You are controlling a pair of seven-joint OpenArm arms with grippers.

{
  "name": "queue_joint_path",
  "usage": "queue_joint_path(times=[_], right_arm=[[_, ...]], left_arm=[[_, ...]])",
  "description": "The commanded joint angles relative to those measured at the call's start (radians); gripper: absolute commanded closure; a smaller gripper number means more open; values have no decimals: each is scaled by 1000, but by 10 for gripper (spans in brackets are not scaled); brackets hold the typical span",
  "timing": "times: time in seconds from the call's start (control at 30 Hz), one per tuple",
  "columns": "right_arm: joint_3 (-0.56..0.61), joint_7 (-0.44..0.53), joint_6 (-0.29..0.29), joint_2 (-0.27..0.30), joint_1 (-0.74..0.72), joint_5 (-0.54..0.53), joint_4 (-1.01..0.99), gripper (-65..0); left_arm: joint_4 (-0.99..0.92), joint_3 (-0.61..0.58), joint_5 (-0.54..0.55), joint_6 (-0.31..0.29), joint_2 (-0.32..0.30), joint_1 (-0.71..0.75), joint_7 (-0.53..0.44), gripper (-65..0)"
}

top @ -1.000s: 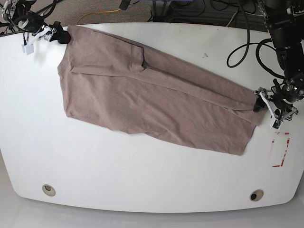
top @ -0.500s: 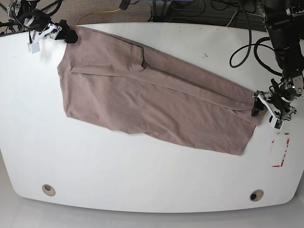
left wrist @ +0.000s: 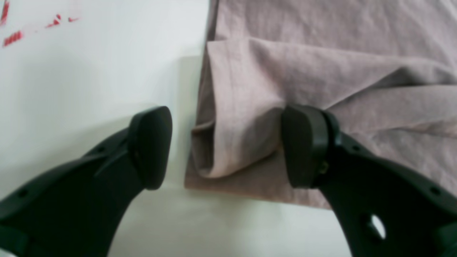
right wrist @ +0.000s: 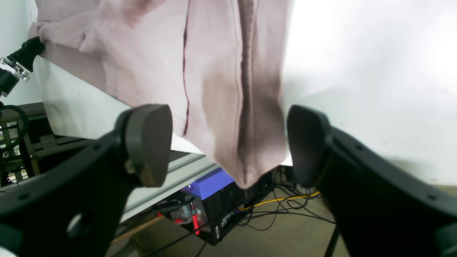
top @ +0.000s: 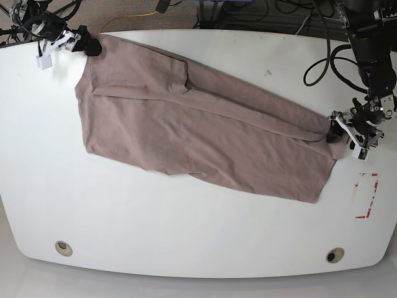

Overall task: Fold the T-shirt properly
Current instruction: 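Drag the held shirt edge with both grippers away from the table center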

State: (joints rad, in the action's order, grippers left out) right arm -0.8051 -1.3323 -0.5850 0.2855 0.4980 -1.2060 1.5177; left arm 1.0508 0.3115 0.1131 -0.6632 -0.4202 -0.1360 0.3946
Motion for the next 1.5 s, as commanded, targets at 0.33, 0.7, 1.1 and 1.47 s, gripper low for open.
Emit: queue_joint_path(times=[0.33, 0.7, 1.1, 1.47], right_arm=[[-1, -31, 0, 10, 6, 33, 7, -238], [2, -33, 1, 48, -15, 33, 7, 0], [62, -37, 1, 245, -97, 35, 2, 0], [63, -51, 3, 321, -94, 36, 1, 0]], left_arm=[[4, 2, -6, -35, -15, 5, -7, -131], [26, 8, 0, -35, -15, 83, -6, 0], [434, 151, -5, -35, 73, 376, 212, 0], [670, 202, 1, -35, 125, 631, 284, 0]])
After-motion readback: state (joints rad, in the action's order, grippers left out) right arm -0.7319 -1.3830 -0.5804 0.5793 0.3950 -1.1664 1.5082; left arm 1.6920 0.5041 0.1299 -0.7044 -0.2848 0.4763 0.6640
